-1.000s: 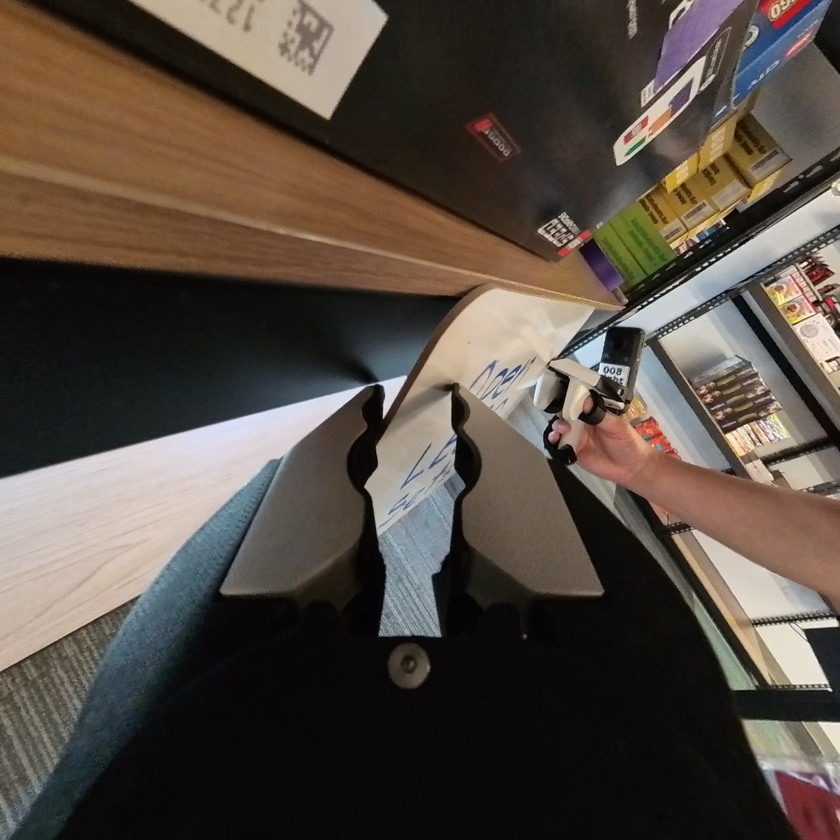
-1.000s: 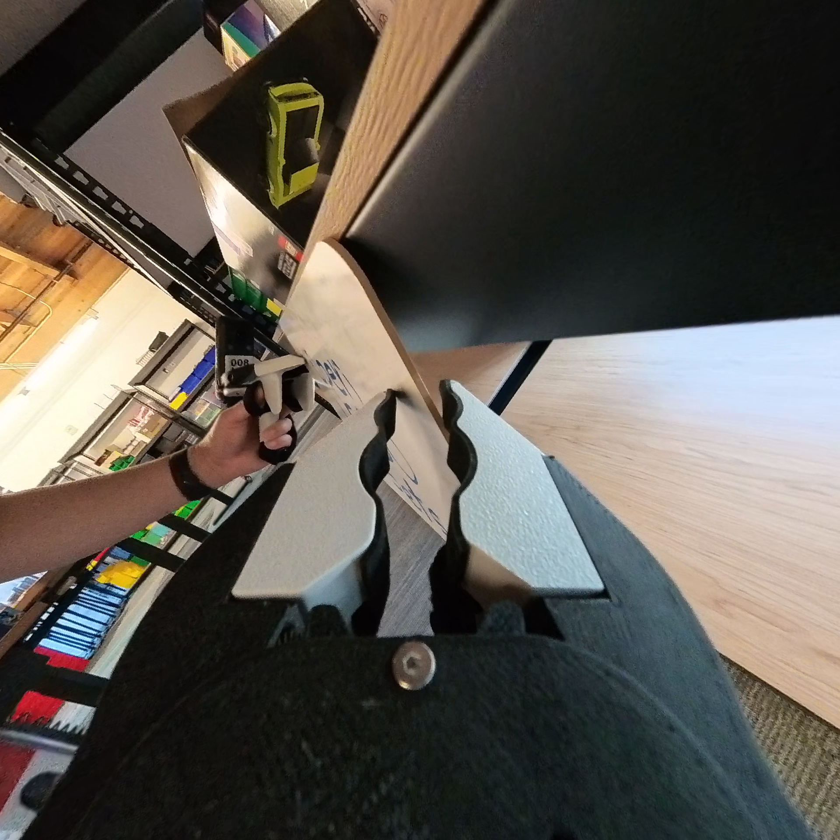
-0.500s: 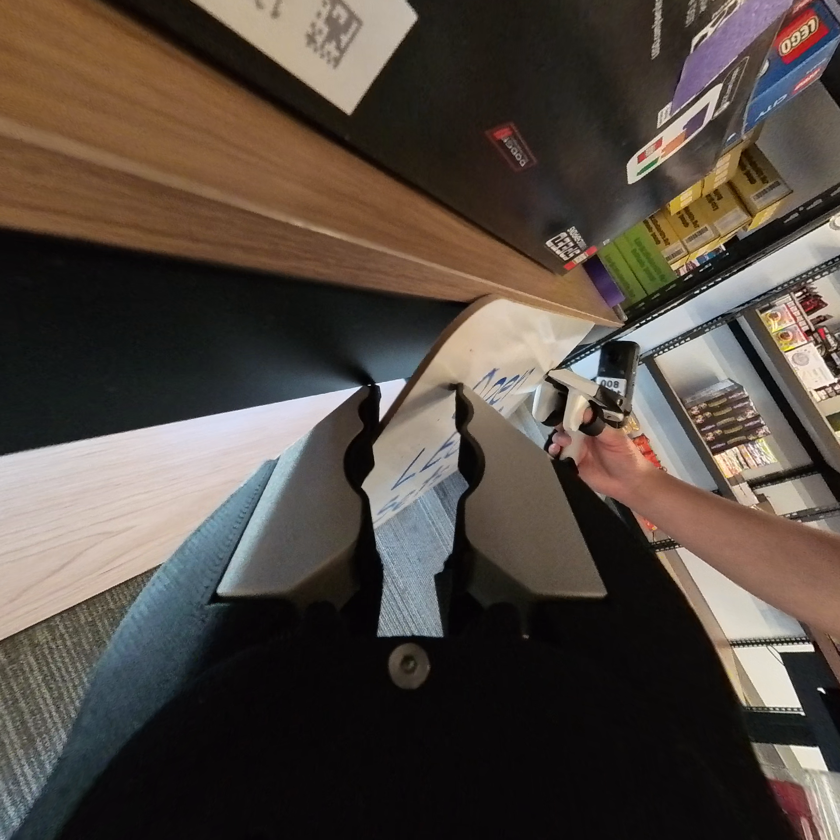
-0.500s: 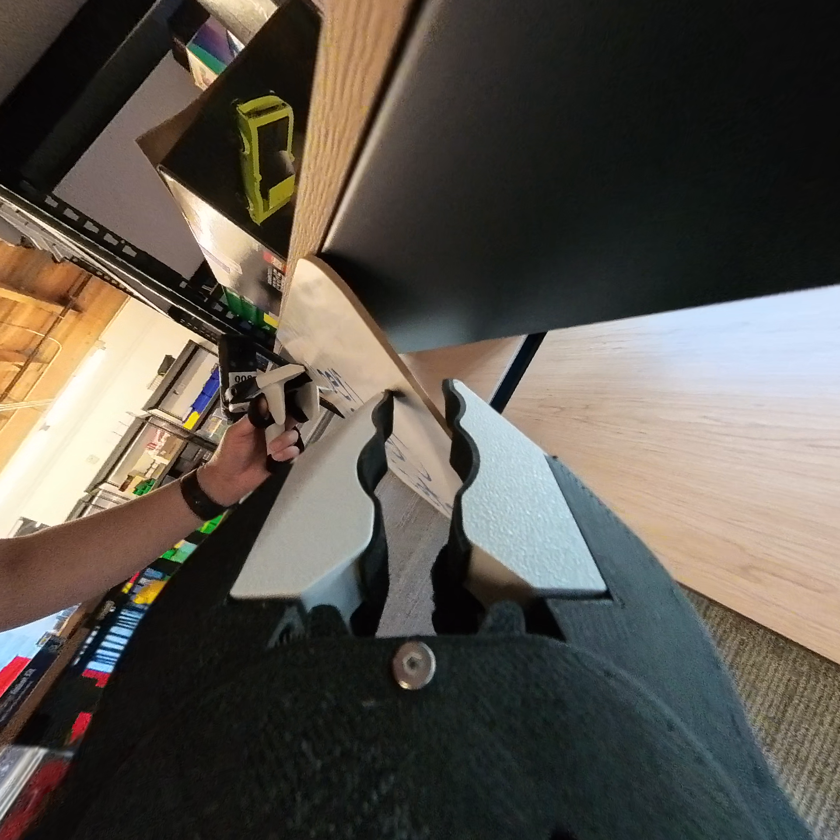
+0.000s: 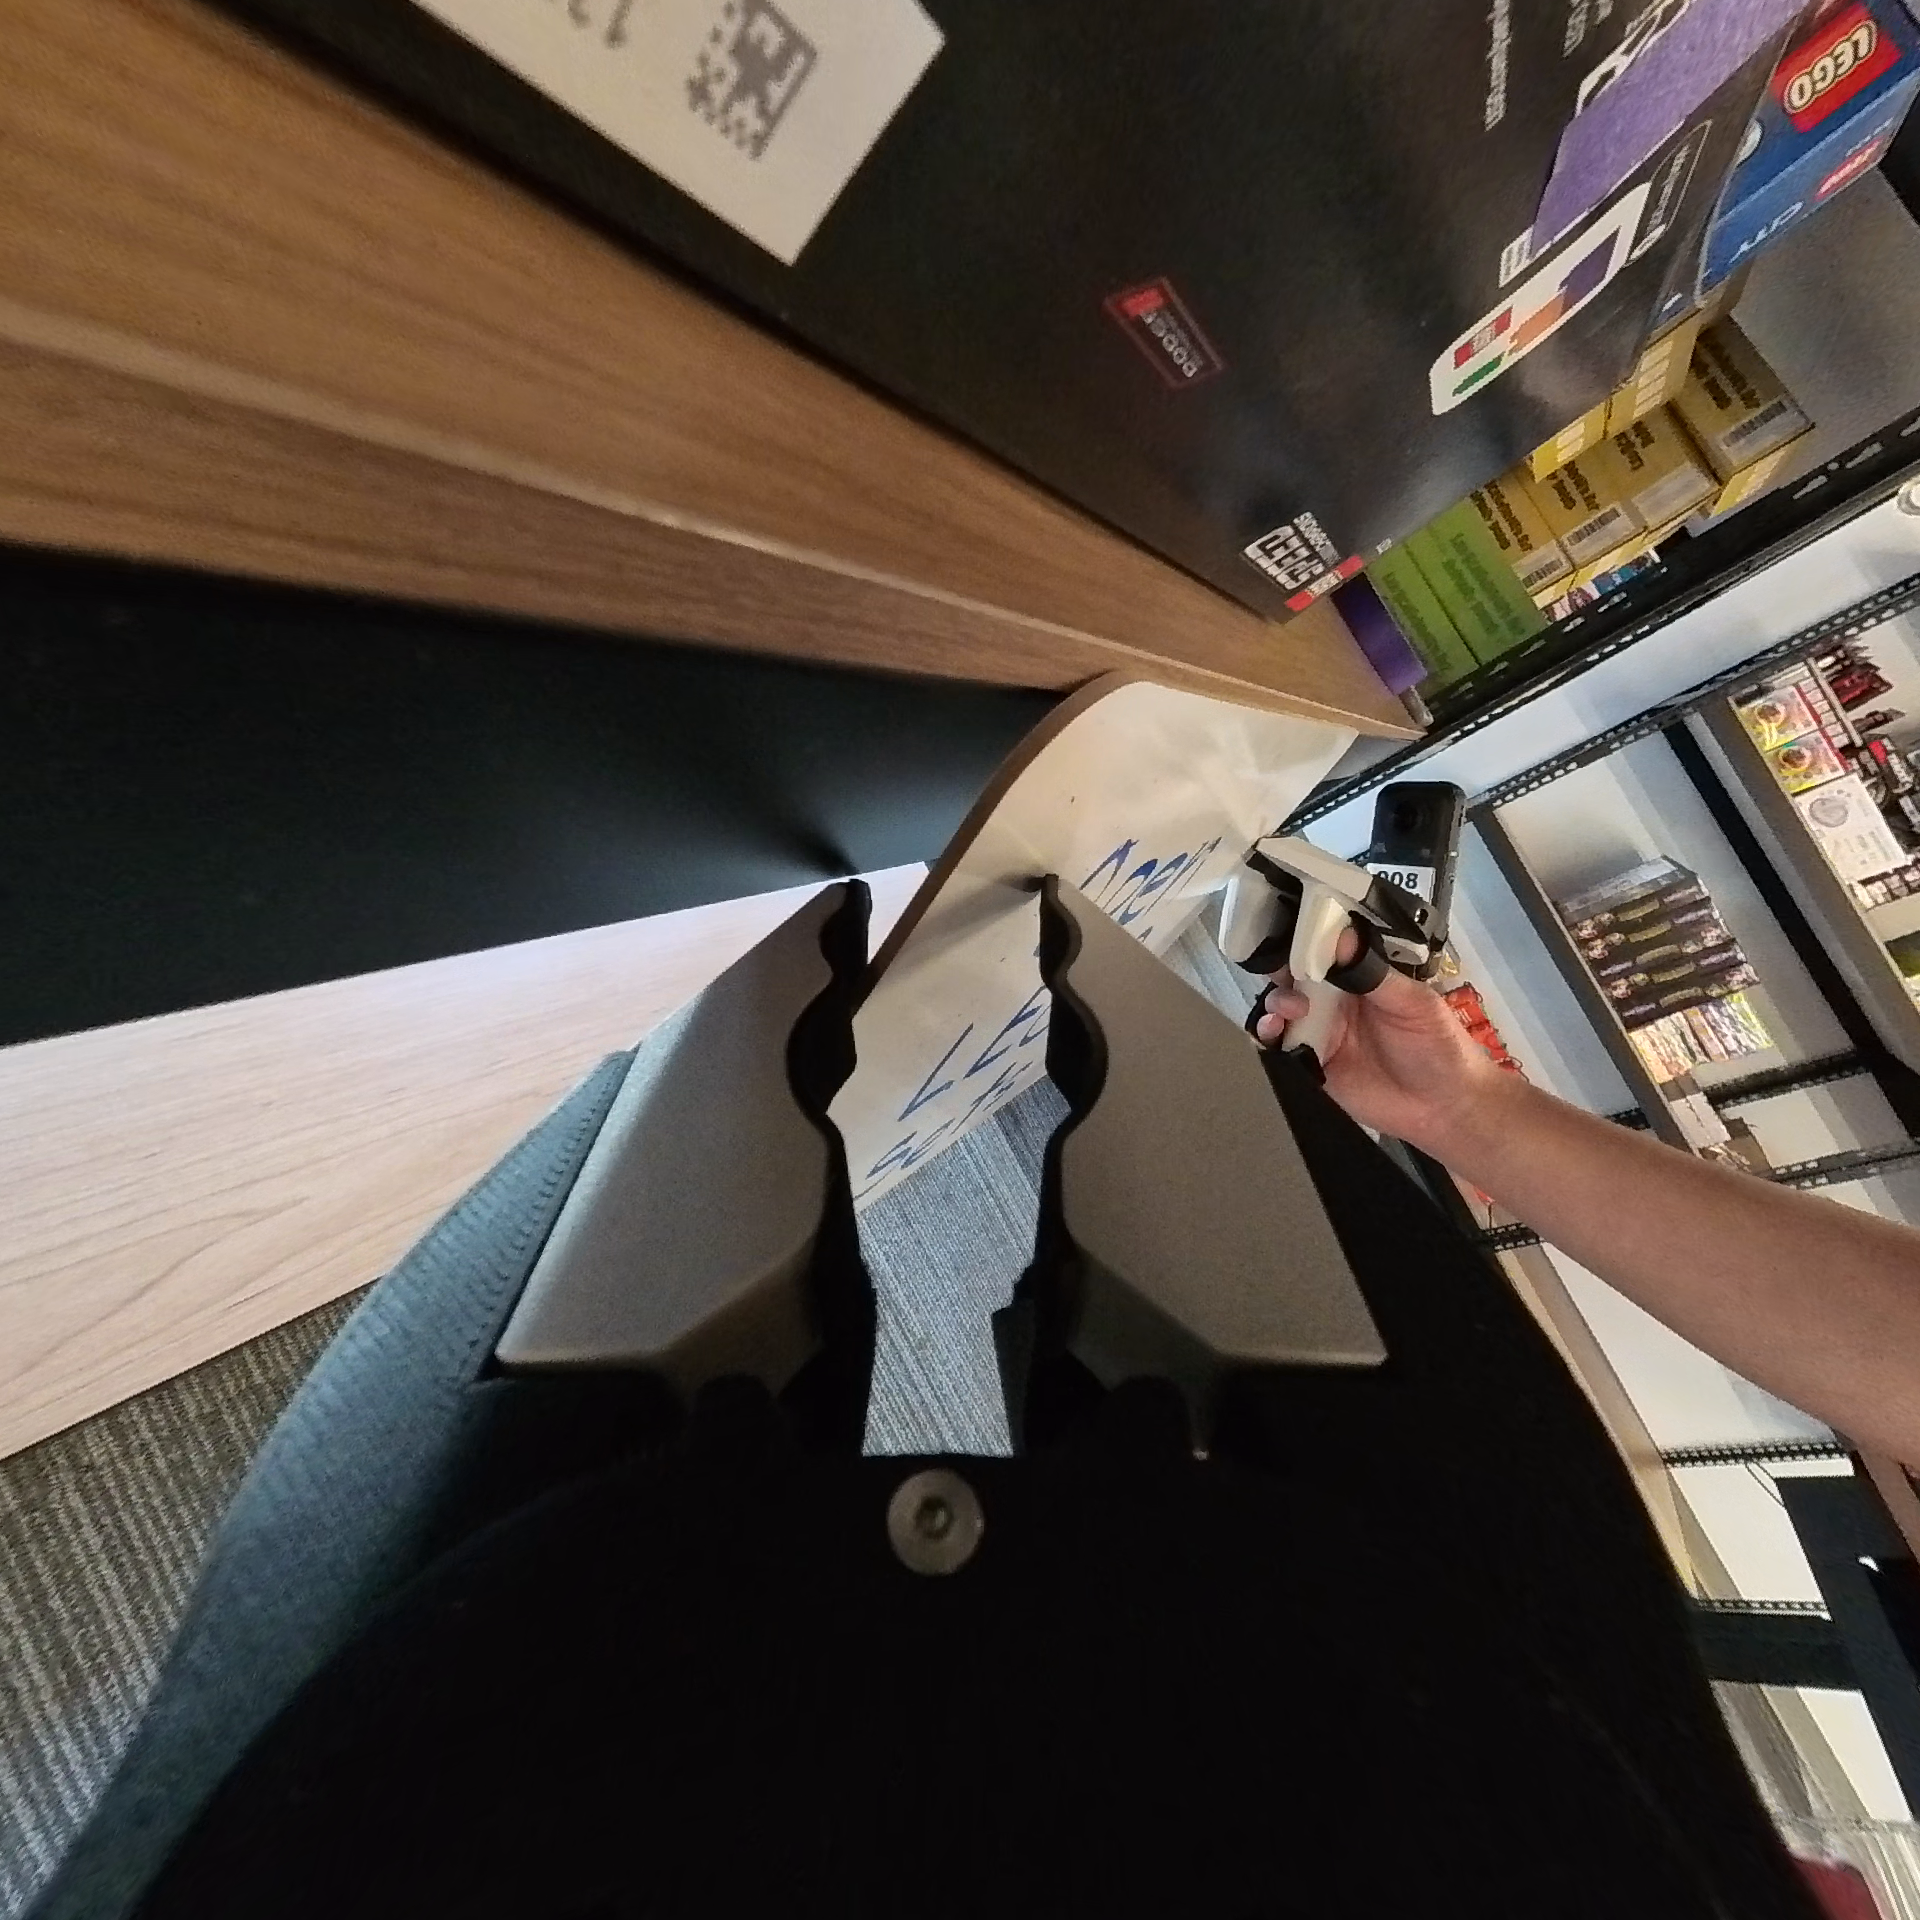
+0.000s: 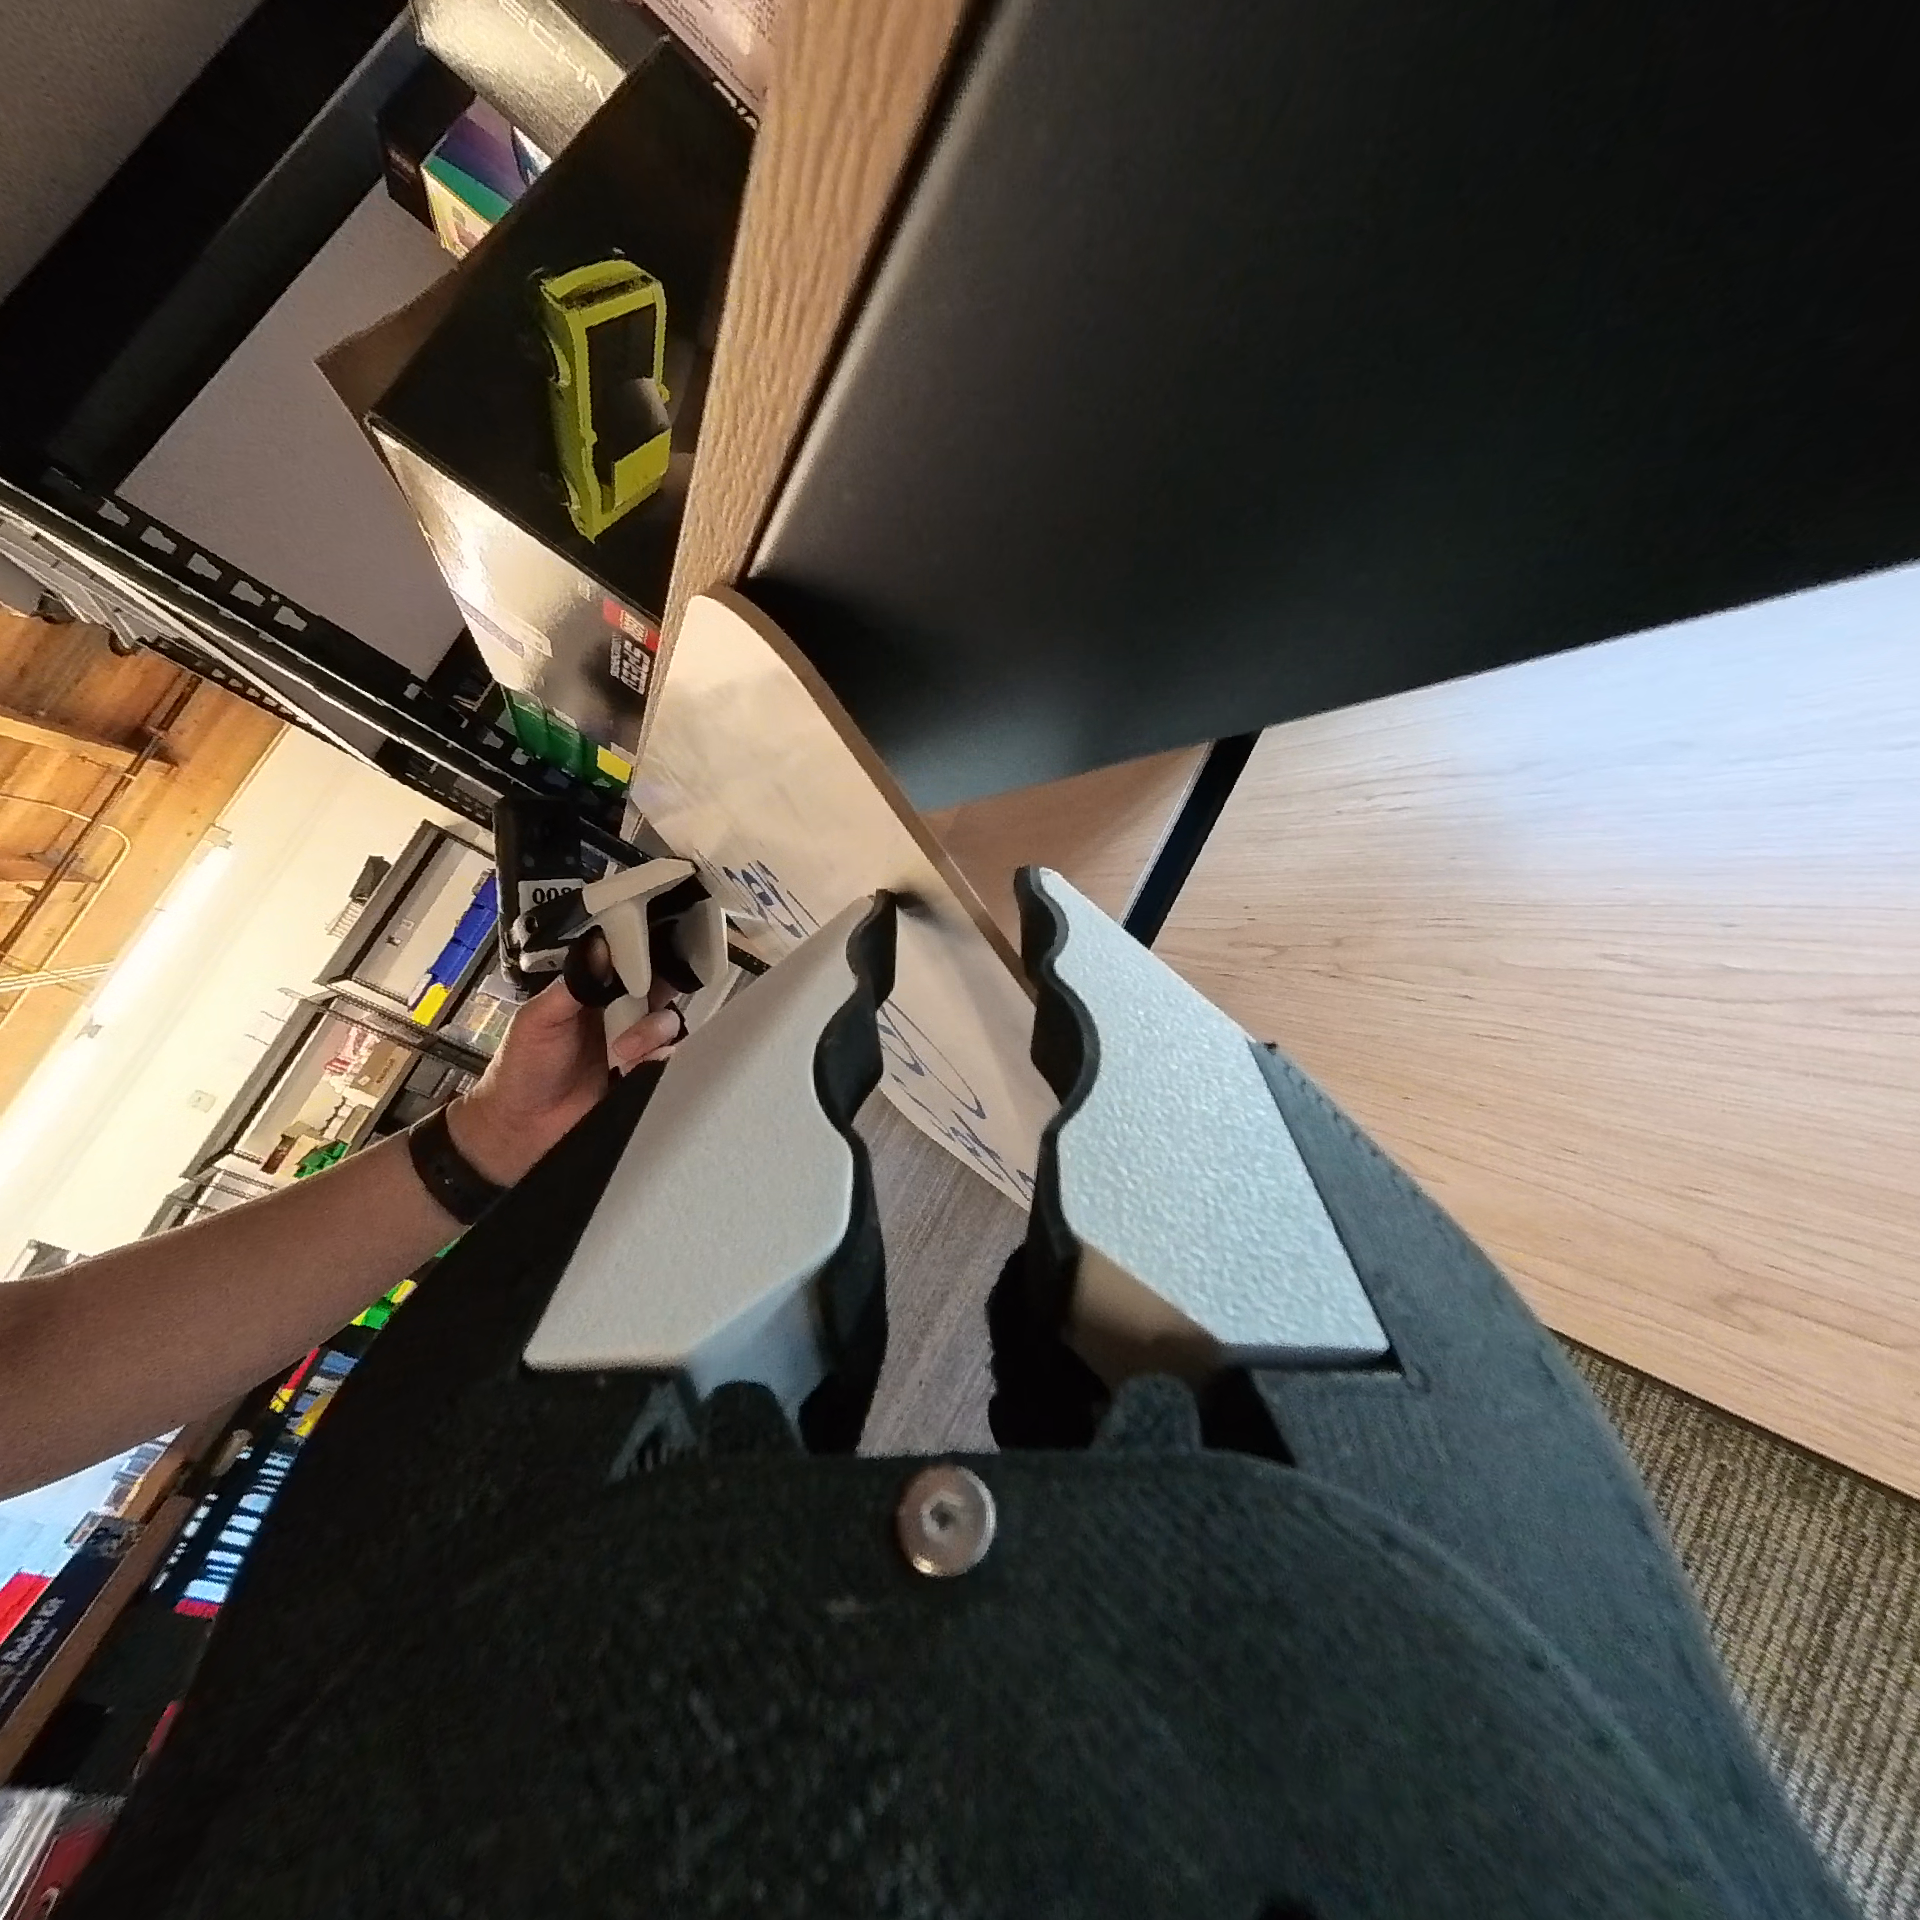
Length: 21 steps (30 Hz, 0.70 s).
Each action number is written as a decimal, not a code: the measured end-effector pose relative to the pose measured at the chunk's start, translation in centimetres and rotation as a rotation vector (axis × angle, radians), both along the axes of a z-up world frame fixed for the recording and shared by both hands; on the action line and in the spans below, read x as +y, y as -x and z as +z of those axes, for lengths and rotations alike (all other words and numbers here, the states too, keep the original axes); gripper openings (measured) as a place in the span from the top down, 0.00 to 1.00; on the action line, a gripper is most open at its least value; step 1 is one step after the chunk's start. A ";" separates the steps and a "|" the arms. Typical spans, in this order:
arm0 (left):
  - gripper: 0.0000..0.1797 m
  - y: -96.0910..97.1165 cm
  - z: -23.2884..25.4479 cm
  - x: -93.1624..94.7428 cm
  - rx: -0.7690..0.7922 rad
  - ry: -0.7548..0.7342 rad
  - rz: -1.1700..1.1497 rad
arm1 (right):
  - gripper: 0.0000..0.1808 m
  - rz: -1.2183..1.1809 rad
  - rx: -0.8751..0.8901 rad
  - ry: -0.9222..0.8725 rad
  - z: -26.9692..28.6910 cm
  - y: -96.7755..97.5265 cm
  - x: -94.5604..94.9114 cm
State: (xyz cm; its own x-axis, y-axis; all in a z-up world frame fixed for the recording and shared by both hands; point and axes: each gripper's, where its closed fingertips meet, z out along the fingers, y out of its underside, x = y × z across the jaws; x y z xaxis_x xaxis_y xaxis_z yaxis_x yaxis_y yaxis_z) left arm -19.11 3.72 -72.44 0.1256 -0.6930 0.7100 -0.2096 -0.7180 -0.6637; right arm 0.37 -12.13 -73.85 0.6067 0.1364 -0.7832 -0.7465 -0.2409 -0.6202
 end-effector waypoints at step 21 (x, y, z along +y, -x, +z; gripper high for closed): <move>0.84 0.1 0.0 0.0 -0.005 0.016 -0.017 | 0.87 -0.018 0.014 -0.004 0.1 0.0 0.0</move>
State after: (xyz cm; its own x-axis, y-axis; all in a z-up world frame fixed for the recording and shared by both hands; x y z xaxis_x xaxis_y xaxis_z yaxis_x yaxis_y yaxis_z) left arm -19.16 3.70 -72.43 0.1106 -0.6833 0.7217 -0.2183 -0.7251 -0.6531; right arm 0.40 -12.18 -73.72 0.5982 0.1283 -0.7910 -0.7593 -0.2247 -0.6107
